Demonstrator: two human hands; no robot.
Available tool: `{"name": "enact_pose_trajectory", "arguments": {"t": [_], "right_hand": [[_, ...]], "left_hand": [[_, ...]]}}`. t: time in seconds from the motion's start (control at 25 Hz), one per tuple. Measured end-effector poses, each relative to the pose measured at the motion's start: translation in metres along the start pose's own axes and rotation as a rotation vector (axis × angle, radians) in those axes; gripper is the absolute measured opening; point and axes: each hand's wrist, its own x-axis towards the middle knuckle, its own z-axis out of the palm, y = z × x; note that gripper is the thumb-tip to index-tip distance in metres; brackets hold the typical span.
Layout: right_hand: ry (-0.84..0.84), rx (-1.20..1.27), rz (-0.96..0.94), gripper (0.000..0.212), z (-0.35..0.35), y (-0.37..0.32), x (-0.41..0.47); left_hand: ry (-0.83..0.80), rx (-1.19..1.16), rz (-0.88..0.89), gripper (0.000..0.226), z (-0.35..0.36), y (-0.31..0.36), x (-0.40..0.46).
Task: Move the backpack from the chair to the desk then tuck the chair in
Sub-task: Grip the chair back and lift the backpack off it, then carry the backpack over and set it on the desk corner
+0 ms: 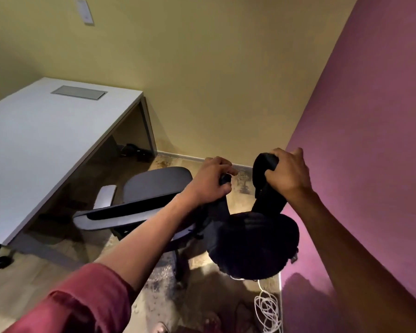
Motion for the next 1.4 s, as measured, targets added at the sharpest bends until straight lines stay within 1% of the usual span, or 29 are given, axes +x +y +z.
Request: {"name": "enact_pose_trajectory", "arguments": {"t": [0.12, 0.2, 0.24, 0.32, 0.36, 0.44, 0.52, 0.6, 0.72, 0.84, 0.92, 1.04, 1.16, 1.32, 1.4], "right_hand": [[0.023, 0.021, -0.002, 0.048, -0.021, -0.001, 0.012], [0.046, 0.021, -0.001, 0.049, -0.036, -0.003, 0.021], [0.065, 0.020, 0.003, 0.049, -0.043, -0.006, 0.025], [0.112, 0.022, 0.011, 0.051, -0.058, -0.011, 0.035], [0.132, 0.022, 0.012, 0.052, -0.065, -0.014, 0.040], [0.155, 0.026, 0.019, 0.055, -0.075, -0.017, 0.048], [0.158, 0.031, 0.025, 0.056, -0.082, -0.019, 0.054], [0.161, 0.027, 0.021, 0.057, -0.086, -0.020, 0.058], [0.171, 0.022, 0.019, 0.056, -0.090, -0.020, 0.065], [0.214, 0.024, 0.027, 0.050, -0.096, -0.013, 0.078], [0.238, 0.018, 0.048, 0.047, -0.100, -0.003, 0.091], [0.233, 0.038, 0.075, 0.050, -0.098, 0.018, 0.110], [0.205, 0.099, 0.069, 0.053, -0.087, 0.037, 0.125], [0.070, 0.159, 0.084, 0.061, -0.068, 0.052, 0.132], [-0.020, 0.146, 0.095, 0.055, -0.059, 0.058, 0.132]], "left_hand": [[0.049, 0.060, 0.021, 0.036, 0.007, 0.004, 0.033], [0.061, 0.109, -0.010, 0.046, 0.014, 0.007, 0.046], [0.092, 0.133, -0.002, 0.053, 0.018, 0.008, 0.046], [0.159, 0.159, 0.117, 0.063, 0.028, 0.011, 0.036], [0.144, 0.177, 0.205, 0.067, 0.034, 0.011, 0.028], [0.032, 0.281, 0.330, 0.077, 0.043, 0.005, 0.015], [-0.057, 0.398, 0.320, 0.081, 0.047, 0.000, 0.014], [-0.060, 0.425, 0.272, 0.071, 0.047, 0.002, 0.020], [0.006, 0.369, 0.255, 0.050, 0.048, 0.012, 0.028], [0.053, 0.261, 0.238, 0.042, 0.046, 0.025, 0.036], [0.060, 0.225, 0.258, 0.037, 0.044, 0.037, 0.046], [0.054, 0.202, 0.312, 0.033, 0.040, 0.055, 0.060], [0.070, 0.169, 0.333, 0.035, 0.036, 0.064, 0.073], [0.106, 0.142, 0.358, 0.040, 0.025, 0.074, 0.089], [0.149, 0.131, 0.376, 0.041, 0.017, 0.080, 0.100]]}}
